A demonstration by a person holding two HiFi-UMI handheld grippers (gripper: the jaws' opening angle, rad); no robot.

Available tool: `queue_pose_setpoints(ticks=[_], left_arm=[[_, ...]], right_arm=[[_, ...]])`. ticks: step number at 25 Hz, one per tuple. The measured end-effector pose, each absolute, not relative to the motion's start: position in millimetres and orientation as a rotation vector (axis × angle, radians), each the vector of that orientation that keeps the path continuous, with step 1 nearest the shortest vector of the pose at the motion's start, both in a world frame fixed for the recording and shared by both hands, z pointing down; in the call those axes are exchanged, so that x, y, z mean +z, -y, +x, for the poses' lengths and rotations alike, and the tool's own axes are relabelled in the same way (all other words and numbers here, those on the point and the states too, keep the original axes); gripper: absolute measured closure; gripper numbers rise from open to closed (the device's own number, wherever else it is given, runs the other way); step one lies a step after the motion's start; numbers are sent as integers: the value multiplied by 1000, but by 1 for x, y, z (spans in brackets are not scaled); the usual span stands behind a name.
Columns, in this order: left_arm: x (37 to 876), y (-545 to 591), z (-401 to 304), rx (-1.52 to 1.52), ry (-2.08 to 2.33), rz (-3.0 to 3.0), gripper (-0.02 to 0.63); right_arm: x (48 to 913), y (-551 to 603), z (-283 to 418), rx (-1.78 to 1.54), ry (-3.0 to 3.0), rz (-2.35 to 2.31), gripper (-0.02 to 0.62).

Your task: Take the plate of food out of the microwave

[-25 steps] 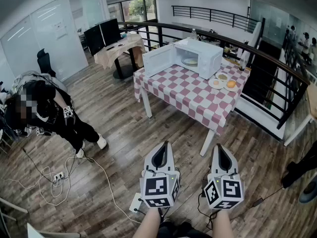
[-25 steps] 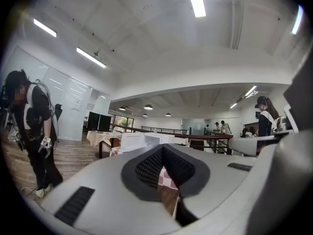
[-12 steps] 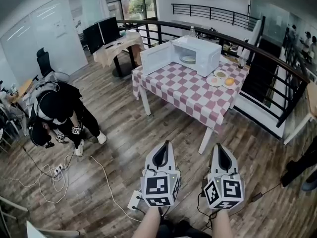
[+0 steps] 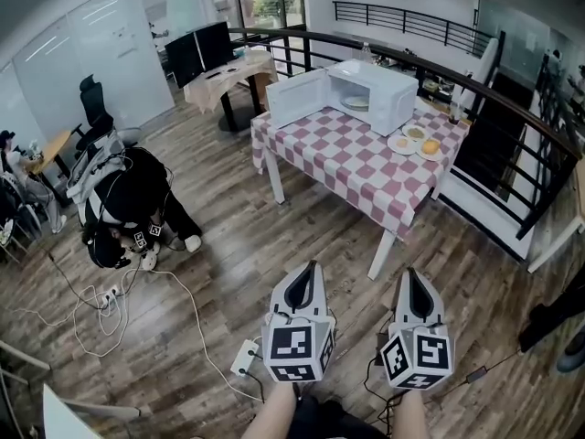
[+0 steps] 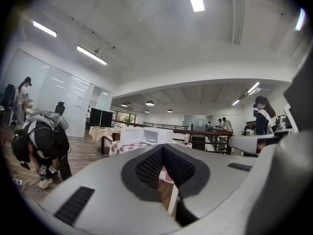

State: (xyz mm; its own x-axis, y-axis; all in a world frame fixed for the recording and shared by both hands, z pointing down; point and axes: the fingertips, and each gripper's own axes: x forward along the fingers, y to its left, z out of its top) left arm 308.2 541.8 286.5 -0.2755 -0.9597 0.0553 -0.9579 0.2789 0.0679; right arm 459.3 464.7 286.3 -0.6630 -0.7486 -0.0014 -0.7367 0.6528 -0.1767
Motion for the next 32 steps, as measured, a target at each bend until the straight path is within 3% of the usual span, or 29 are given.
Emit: queue_pose_setpoints(ticks=[14,32], left_arm=[[307,-519,282,-23,2438,1777,597],[310,-390,171,-48,2379,1839,597]], right_arm=[[300,-447,422,-267,-2855,-1171,601],[297,-325,304,-249,-2828,-1207,601]])
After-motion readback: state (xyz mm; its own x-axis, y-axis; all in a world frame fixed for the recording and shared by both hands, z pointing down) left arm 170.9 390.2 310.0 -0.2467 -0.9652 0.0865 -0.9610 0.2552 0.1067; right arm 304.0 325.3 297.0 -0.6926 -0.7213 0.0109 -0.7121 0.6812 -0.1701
